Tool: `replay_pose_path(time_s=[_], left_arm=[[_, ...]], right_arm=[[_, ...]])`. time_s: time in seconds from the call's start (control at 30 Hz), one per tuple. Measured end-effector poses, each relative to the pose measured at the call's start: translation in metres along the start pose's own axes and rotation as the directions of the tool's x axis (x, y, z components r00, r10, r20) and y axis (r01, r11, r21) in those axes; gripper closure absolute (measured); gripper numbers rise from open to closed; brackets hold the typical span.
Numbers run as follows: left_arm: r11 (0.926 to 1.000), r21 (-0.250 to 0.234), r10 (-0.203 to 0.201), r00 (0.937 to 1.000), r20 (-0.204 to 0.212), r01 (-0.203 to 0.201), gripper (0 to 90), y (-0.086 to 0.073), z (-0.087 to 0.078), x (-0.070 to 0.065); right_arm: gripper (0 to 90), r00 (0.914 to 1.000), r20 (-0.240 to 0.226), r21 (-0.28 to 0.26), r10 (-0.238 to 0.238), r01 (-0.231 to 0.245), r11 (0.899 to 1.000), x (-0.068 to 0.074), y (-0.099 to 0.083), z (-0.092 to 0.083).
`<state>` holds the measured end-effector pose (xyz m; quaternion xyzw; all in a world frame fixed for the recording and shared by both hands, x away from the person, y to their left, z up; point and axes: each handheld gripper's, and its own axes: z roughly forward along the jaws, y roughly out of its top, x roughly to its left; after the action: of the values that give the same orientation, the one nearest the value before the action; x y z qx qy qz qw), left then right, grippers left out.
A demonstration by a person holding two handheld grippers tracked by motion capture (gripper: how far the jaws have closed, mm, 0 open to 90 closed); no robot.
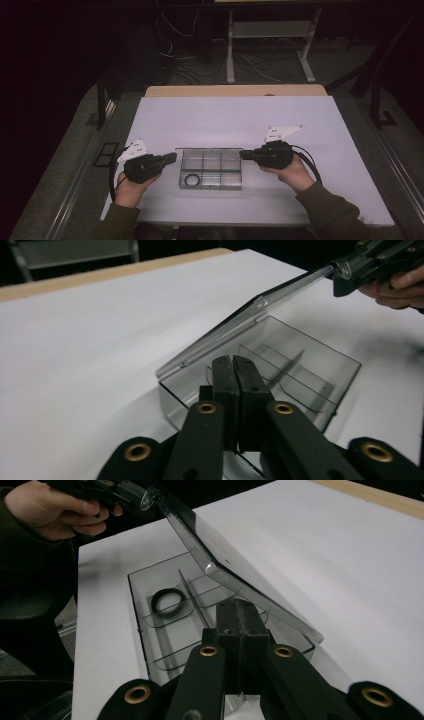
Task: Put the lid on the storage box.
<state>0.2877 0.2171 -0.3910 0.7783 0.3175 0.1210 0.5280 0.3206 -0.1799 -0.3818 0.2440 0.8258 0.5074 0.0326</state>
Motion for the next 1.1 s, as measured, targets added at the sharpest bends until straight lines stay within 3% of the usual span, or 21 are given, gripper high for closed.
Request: replay_pose_path(time_s=[0.33,0.77,0.97,1.1], left_arm=[[0.9990,0.041,0.013,0.9985,0.054,-0.016,88.4,-0.008,0.005,-0.003],[0.9935,0.112,0.008,0.9958,0.092,-0.019,88.2,-0.018,0.010,-0.005],[0.9878,0.154,0.006,0.9950,0.099,-0.021,87.9,-0.022,0.012,-0.004],[0.9829,0.181,0.020,0.9968,0.078,-0.034,87.3,-0.025,0.014,-0.003]], right_arm=[[88.6,0.9999,-0.014,0.035,0.000,0.000,0.999,0.010,-0.012,0.004],[88.6,0.9999,-0.015,0.079,0.004,-0.003,0.997,0.014,-0.026,0.007],[88.6,0.9999,-0.011,0.104,-0.013,0.014,0.994,0.017,-0.031,0.010],[88.6,0.9996,0.002,0.128,-0.027,0.026,0.991,0.018,-0.034,0.012]])
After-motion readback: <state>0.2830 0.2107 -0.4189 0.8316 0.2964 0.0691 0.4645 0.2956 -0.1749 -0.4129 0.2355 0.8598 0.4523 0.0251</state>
